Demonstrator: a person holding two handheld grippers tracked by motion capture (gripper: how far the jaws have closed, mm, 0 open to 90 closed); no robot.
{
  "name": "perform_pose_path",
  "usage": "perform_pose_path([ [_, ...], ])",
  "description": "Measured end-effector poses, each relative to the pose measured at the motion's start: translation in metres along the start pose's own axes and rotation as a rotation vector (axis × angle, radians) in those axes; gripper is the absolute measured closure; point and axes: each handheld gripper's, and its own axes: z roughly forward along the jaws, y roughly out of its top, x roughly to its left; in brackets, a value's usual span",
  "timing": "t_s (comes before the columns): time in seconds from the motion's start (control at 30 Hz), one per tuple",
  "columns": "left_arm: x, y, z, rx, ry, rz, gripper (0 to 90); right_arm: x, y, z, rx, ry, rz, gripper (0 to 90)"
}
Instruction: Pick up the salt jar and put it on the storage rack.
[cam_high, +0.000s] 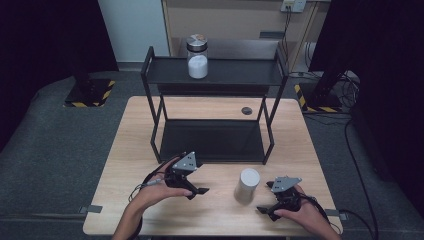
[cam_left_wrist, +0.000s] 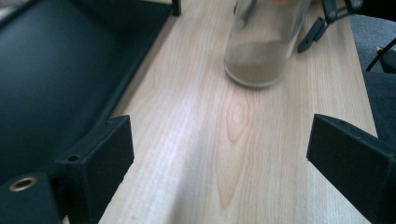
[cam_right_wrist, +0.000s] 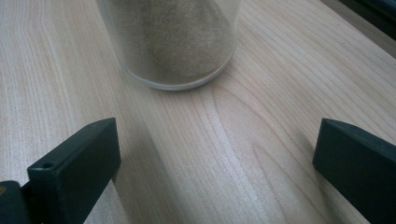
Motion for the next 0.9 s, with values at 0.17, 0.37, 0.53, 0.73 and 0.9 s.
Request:
perform_pose_path([
  [0.17,-0.004,-0.014,0.006,0.001,-0.002,-0.02,6.2,0.0,0.0,0.0,-0.001,0.001,0.0,1.7],
  [0.37,-0.007,-0.025,0.009,0.014,0.003,-0.022,6.2,0.0,0.0,0.0,0.0,-0.001,0.001,1.7],
  [0.53,-0.009,-0.033,0.012,0.016,0.004,-0.032,6.2,0.001,0.0,0.0,0.0,-0.001,0.002,1.7],
  [0.73,-0.01,-0.038,0.018,0.043,0.003,-0.03,6.1,0.001,0.0,0.0,0.0,-0.002,0.003,1.8],
  [0.9,-0.011,-0.039,0.021,0.069,-0.001,-0.018,6.0,0.001,-0.001,0.0,-0.002,-0.003,0.004,1.8],
])
